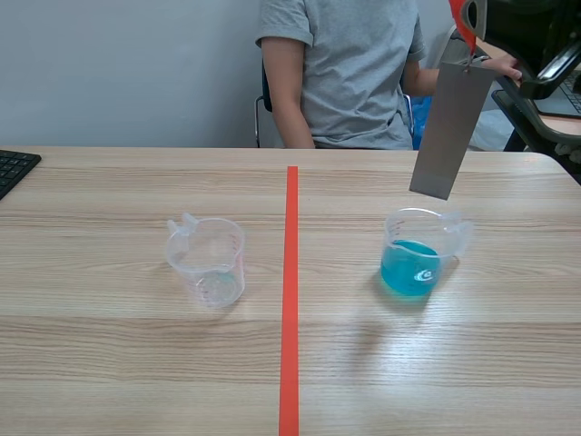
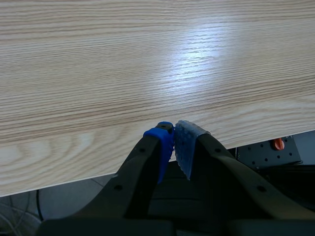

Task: Do the redox reaction experiment.
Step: 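Raise the plate and point at it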

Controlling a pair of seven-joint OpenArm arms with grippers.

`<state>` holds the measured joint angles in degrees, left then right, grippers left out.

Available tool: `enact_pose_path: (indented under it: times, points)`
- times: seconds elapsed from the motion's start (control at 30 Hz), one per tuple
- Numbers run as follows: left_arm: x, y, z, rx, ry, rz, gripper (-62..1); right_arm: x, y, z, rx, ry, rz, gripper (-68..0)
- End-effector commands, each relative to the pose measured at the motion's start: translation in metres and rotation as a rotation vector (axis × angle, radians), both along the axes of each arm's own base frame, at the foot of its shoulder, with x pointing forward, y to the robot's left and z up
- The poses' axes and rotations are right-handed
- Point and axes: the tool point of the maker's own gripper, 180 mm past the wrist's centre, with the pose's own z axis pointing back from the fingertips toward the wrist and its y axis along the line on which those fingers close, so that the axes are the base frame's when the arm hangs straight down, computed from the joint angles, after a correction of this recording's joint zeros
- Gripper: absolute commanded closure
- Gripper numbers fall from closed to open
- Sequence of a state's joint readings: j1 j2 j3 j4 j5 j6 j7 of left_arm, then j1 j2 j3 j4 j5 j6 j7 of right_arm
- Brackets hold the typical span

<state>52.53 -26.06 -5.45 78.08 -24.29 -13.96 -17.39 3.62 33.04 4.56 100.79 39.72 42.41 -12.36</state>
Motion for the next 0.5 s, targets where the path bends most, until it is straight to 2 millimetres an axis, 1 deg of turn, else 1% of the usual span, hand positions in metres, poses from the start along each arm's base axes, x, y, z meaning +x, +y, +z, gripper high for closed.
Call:
enact_pose_path:
  times: [0.0, 0.3, 0.4, 0.47]
  points:
    - [0.0027, 0.0021, 0.0036, 0.0, -0.015, -0.002, -5.3, -0.0009, -0.0013, 0.0135, -0.002, -0.039, 0.009, -1.5]
    - [0.0033, 0.0022, 0.0043, 0.0, -0.02, -0.002, -5.3, -0.0007, -0.0016, 0.0126, -0.005, -0.035, 0.008, -1.5]
    - [0.0057, 0.0021, 0.0072, -0.003, -0.031, -0.017, -5.3, -0.0005, -0.0018, 0.0116, -0.009, -0.031, 0.006, -1.5]
    - [0.0103, 0.0001, 0.0129, -0.016, -0.054, -0.045, -5.3, -0.0005, -0.0018, 0.0116, -0.009, -0.031, 0.006, -1.5]
